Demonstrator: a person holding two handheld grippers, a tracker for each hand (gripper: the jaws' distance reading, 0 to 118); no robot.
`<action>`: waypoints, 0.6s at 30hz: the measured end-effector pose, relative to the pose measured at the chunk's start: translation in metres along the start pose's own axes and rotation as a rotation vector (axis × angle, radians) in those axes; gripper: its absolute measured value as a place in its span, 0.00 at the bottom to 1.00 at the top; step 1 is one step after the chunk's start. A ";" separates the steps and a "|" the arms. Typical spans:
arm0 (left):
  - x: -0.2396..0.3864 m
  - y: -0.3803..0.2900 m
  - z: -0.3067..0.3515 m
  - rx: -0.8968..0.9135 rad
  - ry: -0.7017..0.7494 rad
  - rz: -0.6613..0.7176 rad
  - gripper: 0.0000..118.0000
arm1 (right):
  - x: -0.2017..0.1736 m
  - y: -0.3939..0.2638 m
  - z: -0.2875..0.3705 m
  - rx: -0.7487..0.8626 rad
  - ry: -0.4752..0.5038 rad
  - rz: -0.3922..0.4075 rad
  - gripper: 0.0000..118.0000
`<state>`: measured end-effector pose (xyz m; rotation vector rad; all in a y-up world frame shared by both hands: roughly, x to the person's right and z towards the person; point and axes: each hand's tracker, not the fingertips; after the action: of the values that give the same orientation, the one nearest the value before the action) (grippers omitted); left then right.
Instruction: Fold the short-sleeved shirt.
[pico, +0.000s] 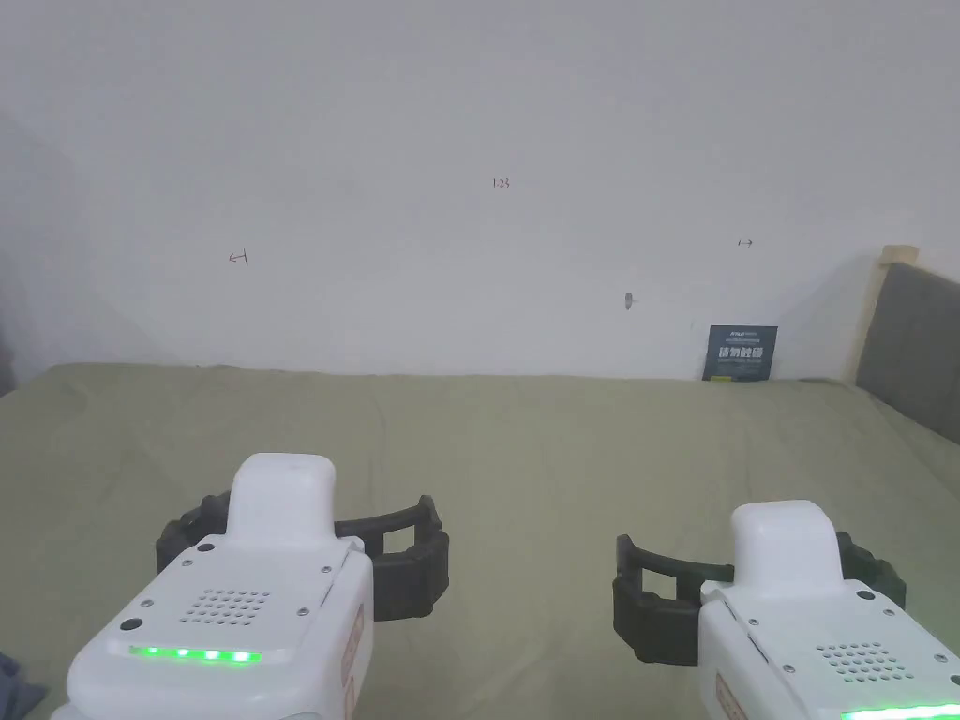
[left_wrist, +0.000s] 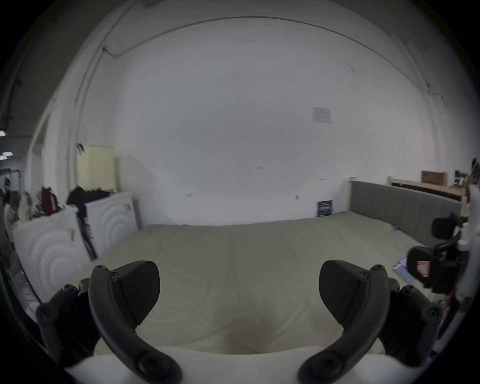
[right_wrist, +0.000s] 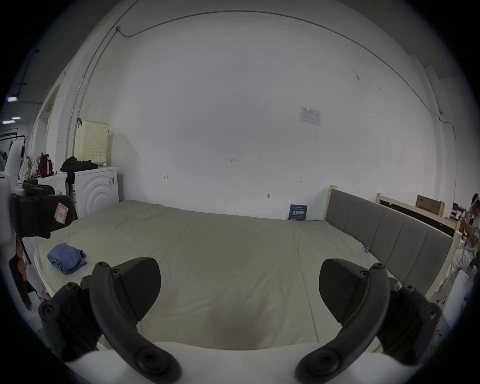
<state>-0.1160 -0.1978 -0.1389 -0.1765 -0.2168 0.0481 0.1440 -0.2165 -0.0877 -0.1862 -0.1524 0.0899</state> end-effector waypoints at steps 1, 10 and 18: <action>-0.007 0.004 0.006 -0.001 0.007 0.016 1.00 | 0.001 0.000 -0.001 -0.001 0.005 -0.008 1.00; -0.007 0.017 0.025 0.044 0.058 -0.055 1.00 | -0.003 0.003 0.005 -0.011 0.001 -0.012 1.00; -0.008 0.014 0.020 -0.009 0.029 -0.005 1.00 | -0.005 0.005 0.007 -0.008 0.009 -0.021 1.00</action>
<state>-0.1287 -0.1813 -0.1234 -0.1851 -0.1886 0.0396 0.1381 -0.2113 -0.0829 -0.1932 -0.1457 0.0674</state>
